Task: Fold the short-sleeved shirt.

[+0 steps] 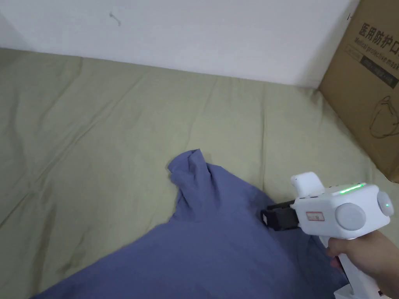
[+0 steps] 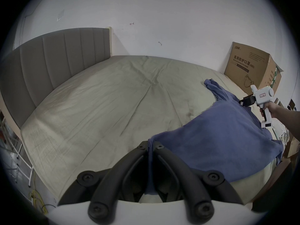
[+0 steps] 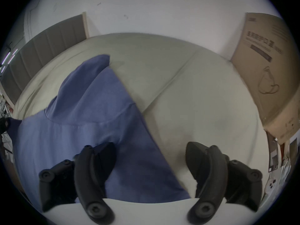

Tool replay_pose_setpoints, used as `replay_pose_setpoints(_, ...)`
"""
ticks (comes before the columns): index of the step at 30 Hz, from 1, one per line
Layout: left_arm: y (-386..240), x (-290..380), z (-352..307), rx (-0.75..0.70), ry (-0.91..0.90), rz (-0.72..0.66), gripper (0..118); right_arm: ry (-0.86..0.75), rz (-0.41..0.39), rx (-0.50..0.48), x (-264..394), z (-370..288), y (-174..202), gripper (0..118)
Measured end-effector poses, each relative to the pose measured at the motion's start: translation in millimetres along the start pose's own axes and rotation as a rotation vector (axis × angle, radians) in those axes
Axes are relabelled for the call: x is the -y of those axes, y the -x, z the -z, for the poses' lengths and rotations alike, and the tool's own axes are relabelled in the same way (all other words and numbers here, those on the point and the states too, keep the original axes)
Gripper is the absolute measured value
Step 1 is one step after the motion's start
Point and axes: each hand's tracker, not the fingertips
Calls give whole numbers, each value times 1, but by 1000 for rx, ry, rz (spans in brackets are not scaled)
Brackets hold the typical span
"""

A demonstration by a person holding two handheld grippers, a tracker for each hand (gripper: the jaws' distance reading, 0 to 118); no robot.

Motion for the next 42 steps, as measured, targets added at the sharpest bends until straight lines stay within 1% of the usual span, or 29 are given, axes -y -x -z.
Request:
replay_pose_setpoints(1, 0, -1, 0, 1, 2, 3, 3, 40, 37, -4, -1, 2, 2, 72)
replay_pose_setpoints(2, 0, -1, -1, 4, 2, 4, 3, 52, 104, -25, -4, 0, 3, 60)
replay_pose_setpoints(3, -2, -2, -1, 5, 2, 5, 3, 11, 124, 9, -6, -9, 6, 19)
replay_pose_setpoints(4, -1, -3, -1, 8, 6, 1, 3, -33, 88, 27, -8, -21, 9, 0)
replay_pose_setpoints(5, 1, -5, -1, 23, 17, -15, 3, -44, 42, 66, -8, -29, 15, 0)
replay_pose_setpoints(6, 3, -8, -3, 36, 17, -31, 3, -22, 22, 30, -7, -37, 19, 0)
replay_pose_setpoints(7, 5, -9, -5, 41, 7, -40, 3, -7, -3, 34, -6, -47, 24, 0)
replay_pose_setpoints(8, 7, -14, -10, 45, -7, -47, 3, -25, -51, 79, -4, -57, 28, 0)
replay_pose_setpoints(9, 9, -20, -17, 50, -23, -54, 3, -62, -63, 90, -2, -78, 30, 0)
replay_pose_setpoints(10, 11, -27, -24, 61, -40, -62, 3, -97, -52, 78, -1, -99, 30, 0)
replay_pose_setpoints(11, 12, -35, -33, 89, -68, -83, 3, -137, -9, 81, 2, -123, 28, 0)
replay_pose_setpoints(13, 15, -53, -52, 127, -104, -97, 3, -219, 34, 79, 8, -177, 26, 0)
replay_pose_setpoints(15, 13, -76, -72, 169, -147, -74, 3, -325, 47, 123, 15, -245, 30, 0)
replay_pose_setpoints(17, 11, -100, -93, 195, -194, -50, 3, -409, 73, 137, 23, -311, 31, 0)
replay_pose_setpoints(19, 2, -129, -120, 201, -266, -33, 3, -508, 118, 167, 32, -373, 32, 0)
replay_pose_setpoints(21, -1, -158, -146, 212, -337, -11, 3, -591, 176, 167, 37, -437, 35, 0)
replay_pose_setpoints(22, -1, -172, -156, 236, -355, -26, 3, -630, 196, 170, 40, -462, 35, 0)
replay_pose_setpoints(23, -4, -188, -170, 257, -378, -45, 3, -671, 204, 189, 44, -488, 36, 0)
replay_pose_setpoints(25, -8, -215, -188, 273, -422, -33, 3, -710, 182, 217, 42, -523, 31, 0)
replay_pose_setpoints(26, -10, -229, -195, 270, -447, -18, 3, -723, 187, 221, 41, -539, 31, 0)
replay_pose_setpoints(27, -11, -243, -199, 271, -467, -5, 3, -724, 187, 215, 38, -549, 28, 0)
replay_pose_setpoints(29, -15, -276, -205, 308, -479, 11, 3, -744, 180, 242, 26, -561, 22, 0)
replay_pose_setpoints(32, -26, -330, -204, 309, -494, 30, 3, -777, 136, 323, -2, -565, 13, 0)
replay_pose_setpoints(33, -31, -348, -202, 288, -510, 59, 3, -794, 138, 337, -12, -564, 8, 0)
replay_pose_setpoints(34, -35, -363, -199, 259, -533, 85, 3, -802, 155, 323, -24, -561, 1, 0)
replay_pose_setpoints(36, -46, -391, -192, 253, -553, 88, 3, -821, 183, 321, -53, -552, -10, 0)
replay_pose_setpoints(38, -51, -419, -179, 250, -561, 63, 3, -832, 155, 388, -85, -537, -18, 0)
replay_pose_setpoints(40, -53, -447, -152, 203, -583, 48, 3, -862, 155, 385, -115, -525, -22, 0)
replay_pose_setpoints(42, -64, -473, -134, 126, -602, 107, 3, -900, 164, 389, -149, -514, -33, 0)
